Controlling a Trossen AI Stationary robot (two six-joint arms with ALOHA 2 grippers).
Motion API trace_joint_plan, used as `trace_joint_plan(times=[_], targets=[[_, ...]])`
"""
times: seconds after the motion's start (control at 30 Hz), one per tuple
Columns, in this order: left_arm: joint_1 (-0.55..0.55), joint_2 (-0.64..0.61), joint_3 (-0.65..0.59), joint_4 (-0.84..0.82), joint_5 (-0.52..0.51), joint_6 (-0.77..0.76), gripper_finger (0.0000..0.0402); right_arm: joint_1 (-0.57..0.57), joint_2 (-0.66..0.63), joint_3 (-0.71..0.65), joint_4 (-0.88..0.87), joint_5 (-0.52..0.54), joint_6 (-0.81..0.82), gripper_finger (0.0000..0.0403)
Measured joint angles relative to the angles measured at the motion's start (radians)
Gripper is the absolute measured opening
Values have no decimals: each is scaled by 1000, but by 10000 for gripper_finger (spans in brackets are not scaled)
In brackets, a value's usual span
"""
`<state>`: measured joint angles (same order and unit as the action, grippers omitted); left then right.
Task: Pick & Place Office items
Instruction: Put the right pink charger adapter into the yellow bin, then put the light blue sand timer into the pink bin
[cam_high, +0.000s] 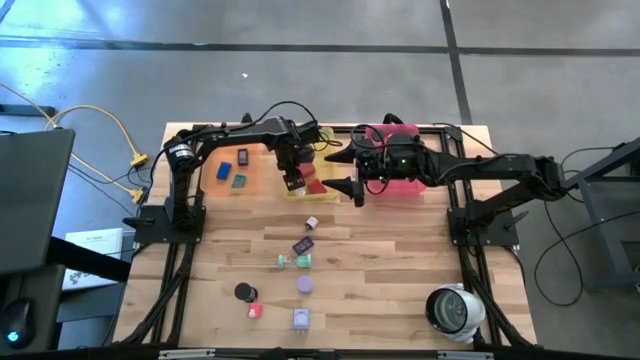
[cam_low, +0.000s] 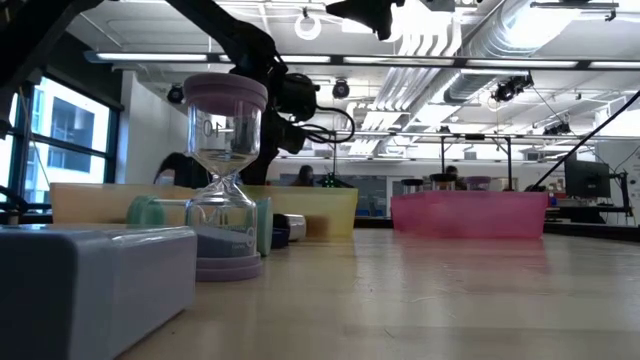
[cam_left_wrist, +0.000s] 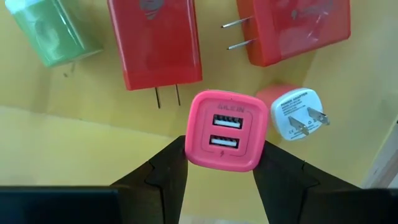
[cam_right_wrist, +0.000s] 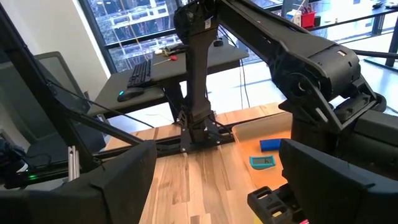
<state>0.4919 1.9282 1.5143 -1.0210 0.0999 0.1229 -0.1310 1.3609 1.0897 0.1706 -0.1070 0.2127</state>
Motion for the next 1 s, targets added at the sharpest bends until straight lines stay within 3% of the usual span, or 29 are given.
trace_joint_plan(times=[0.47,0.73,0.83,1.0], targets=[[-23,10,0,0,-75,37,164,0,0,0,0,-6,0,330],[-40,17,-1,11,-32,53,250,0,0,0,-6,-28,0,330],[-47,13,-1,18,-87,40,276,0,0,0,-12,-34,0,330],[-45,-35,1,-27,-240,72,284,0,0,0,-12,-34,0,330]])
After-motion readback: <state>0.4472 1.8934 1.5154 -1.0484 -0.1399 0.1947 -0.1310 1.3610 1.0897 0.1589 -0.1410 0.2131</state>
